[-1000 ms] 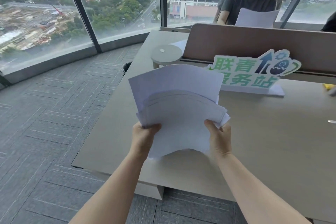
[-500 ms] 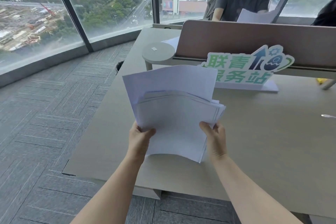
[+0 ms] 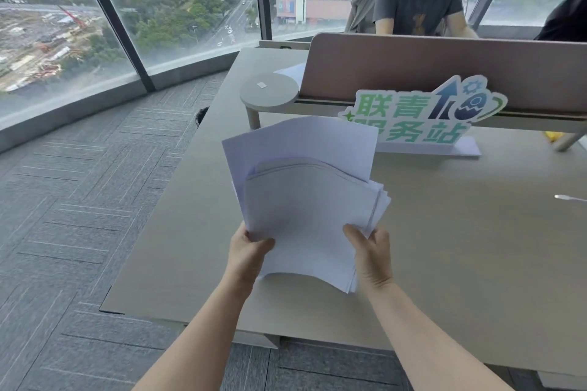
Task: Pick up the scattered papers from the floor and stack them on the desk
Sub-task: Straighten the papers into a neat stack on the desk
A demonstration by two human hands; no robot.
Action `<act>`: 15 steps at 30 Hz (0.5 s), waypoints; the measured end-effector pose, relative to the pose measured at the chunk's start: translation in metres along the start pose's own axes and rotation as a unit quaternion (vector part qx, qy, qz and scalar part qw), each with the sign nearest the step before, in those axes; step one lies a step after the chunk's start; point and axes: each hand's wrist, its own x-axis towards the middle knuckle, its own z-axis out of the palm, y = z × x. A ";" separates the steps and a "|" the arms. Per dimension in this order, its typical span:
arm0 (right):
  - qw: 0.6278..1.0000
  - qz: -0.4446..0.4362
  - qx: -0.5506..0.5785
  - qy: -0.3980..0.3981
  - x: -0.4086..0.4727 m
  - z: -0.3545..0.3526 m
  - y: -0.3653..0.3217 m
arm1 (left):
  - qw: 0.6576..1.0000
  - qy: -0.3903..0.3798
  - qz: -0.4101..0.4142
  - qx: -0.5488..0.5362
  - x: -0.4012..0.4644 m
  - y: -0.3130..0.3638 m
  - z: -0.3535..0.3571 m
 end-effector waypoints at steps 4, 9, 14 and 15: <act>1.000 0.017 -0.013 0.019 -0.001 0.005 0.000 | 0.999 0.028 0.005 0.030 0.005 0.004 0.003; 0.999 0.018 -0.019 0.027 0.000 -0.004 -0.008 | 0.993 0.053 0.071 0.078 0.011 0.019 0.002; 0.996 -0.007 -0.071 0.051 0.019 -0.030 -0.004 | 0.933 0.047 0.216 0.283 0.023 0.059 -0.001; 0.993 0.006 -0.087 0.076 0.024 -0.035 -0.003 | 0.909 0.047 0.246 0.333 0.025 0.068 -0.001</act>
